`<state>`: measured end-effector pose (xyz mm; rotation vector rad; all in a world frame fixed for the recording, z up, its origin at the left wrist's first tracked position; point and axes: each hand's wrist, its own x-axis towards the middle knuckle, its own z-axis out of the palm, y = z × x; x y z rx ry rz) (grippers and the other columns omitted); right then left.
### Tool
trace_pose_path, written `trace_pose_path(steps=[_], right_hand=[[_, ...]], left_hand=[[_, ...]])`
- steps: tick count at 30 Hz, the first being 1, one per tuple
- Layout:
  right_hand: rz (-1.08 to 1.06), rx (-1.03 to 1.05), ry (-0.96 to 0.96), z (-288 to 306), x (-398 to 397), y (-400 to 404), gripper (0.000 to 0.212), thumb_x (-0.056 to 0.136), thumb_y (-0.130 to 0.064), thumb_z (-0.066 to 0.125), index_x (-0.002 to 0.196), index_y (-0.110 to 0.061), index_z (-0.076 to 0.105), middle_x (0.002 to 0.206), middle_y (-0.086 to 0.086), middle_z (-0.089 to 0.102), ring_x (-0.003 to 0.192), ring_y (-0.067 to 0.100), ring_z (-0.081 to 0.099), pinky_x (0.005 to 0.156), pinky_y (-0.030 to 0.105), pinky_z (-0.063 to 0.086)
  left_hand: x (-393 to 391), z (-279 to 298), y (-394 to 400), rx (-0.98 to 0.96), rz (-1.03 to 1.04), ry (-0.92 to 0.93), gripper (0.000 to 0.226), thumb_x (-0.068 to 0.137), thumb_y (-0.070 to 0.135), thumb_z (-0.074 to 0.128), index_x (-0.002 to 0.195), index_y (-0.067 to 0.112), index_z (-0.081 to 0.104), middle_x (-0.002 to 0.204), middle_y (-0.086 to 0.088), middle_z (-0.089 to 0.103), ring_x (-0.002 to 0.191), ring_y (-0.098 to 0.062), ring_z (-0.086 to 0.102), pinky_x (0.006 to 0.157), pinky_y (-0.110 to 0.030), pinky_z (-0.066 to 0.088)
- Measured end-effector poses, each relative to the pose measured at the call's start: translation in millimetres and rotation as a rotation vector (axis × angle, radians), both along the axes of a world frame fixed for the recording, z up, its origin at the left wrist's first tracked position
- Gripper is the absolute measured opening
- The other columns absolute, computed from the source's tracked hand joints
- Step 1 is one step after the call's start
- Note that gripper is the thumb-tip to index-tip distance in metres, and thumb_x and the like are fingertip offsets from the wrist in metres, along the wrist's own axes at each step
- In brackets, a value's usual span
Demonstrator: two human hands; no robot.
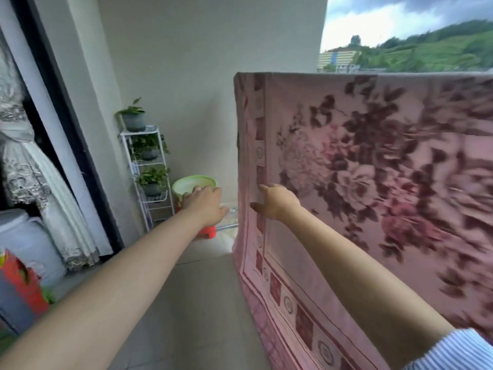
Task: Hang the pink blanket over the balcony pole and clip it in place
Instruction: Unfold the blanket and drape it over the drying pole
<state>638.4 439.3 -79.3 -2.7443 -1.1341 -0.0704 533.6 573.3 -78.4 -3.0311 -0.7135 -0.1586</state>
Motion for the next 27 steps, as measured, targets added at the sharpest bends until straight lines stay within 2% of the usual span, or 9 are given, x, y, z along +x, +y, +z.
trace_pose_path(steps=[4,10,17,20,24,27], right_hand=[[0.082,0.031,-0.028,-25.0,52.8,126.6,0.055,0.086,-0.046,0.048,0.125,-0.008,0.046,0.124,0.014,0.054,0.117,0.031,0.048,0.093,0.038,0.042],[0.062,0.01,0.026,-59.3,150.2,300.9,0.056,0.086,-0.047,0.047,0.129,-0.01,0.041,0.131,0.012,0.048,0.125,0.03,0.039,0.103,0.039,0.033],[-0.086,-0.06,0.113,-75.0,294.9,413.5,0.059,0.089,-0.047,0.043,0.136,-0.014,0.032,0.144,0.009,0.036,0.137,0.029,0.024,0.111,0.042,0.025],[-0.142,-0.064,0.096,-69.6,375.4,452.8,0.06,0.088,-0.048,0.044,0.138,-0.017,0.03,0.148,0.008,0.031,0.138,0.028,0.024,0.111,0.043,0.025],[-0.204,-0.002,0.009,-35.5,494.9,500.9,0.058,0.086,-0.047,0.047,0.134,-0.017,0.035,0.136,0.011,0.046,0.127,0.031,0.039,0.105,0.045,0.035],[-0.234,0.074,-0.074,8.7,573.7,529.4,0.059,0.083,-0.044,0.055,0.133,-0.019,0.037,0.136,0.009,0.047,0.127,0.029,0.041,0.106,0.044,0.036]], left_hand=[[56.1,-24.3,106.0,0.027,0.017,0.035,0.05,0.088,0.042,0.045,0.128,0.012,0.041,0.137,-0.011,0.044,0.129,-0.03,0.037,0.103,-0.044,0.034],[156.7,-52.4,287.6,0.004,0.019,0.07,0.048,0.09,0.043,0.04,0.129,0.014,0.039,0.138,-0.01,0.041,0.131,-0.029,0.033,0.106,-0.045,0.03],[307.5,-63.3,439.6,-0.003,-0.076,0.089,0.049,0.089,0.047,0.041,0.126,0.014,0.041,0.135,-0.008,0.043,0.129,-0.026,0.035,0.103,-0.041,0.033],[389.0,-63.8,484.9,0.026,-0.145,0.051,0.048,0.089,0.047,0.041,0.126,0.016,0.041,0.133,-0.007,0.046,0.128,-0.025,0.037,0.103,-0.039,0.033],[508.3,-46.5,538.5,0.062,-0.222,0.007,0.049,0.09,0.046,0.039,0.128,0.016,0.039,0.135,-0.007,0.044,0.129,-0.025,0.036,0.103,-0.039,0.033],[596.6,-15.8,573.3,0.08,-0.254,-0.051,0.05,0.09,0.045,0.039,0.13,0.015,0.038,0.136,-0.008,0.044,0.13,-0.026,0.036,0.103,-0.04,0.033]])
